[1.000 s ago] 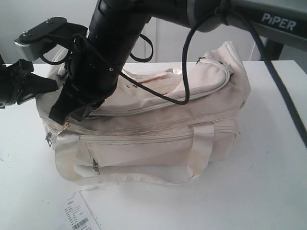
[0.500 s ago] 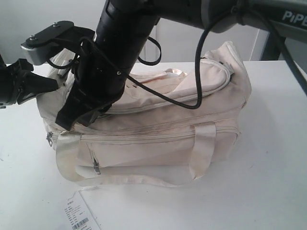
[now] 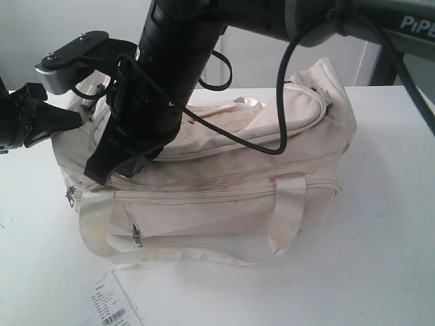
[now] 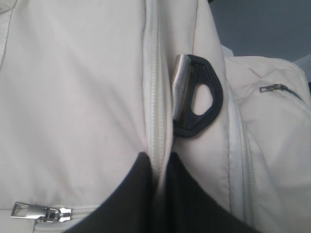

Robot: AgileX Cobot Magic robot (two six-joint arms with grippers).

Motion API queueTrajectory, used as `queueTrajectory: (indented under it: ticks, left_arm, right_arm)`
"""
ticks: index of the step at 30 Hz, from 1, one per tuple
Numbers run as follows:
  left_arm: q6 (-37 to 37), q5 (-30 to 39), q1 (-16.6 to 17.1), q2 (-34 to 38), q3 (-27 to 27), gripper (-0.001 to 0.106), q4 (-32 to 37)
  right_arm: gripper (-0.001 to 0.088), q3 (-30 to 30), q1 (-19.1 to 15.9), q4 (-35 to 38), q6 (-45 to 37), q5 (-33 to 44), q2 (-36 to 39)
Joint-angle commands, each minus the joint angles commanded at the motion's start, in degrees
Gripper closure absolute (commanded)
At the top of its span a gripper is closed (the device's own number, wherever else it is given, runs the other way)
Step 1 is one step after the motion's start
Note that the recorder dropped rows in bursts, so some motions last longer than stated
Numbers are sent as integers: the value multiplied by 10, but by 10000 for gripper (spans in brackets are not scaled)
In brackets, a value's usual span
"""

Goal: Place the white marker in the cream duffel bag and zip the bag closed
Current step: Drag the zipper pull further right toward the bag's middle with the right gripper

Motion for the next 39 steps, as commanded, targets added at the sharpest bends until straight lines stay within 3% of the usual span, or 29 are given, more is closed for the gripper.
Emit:
queueTrajectory:
  ticks: [39]
  left_arm:
    - [0, 1, 0, 0, 0, 1053, -1]
  right_arm:
    - [868, 46, 0, -72, 43, 0, -47]
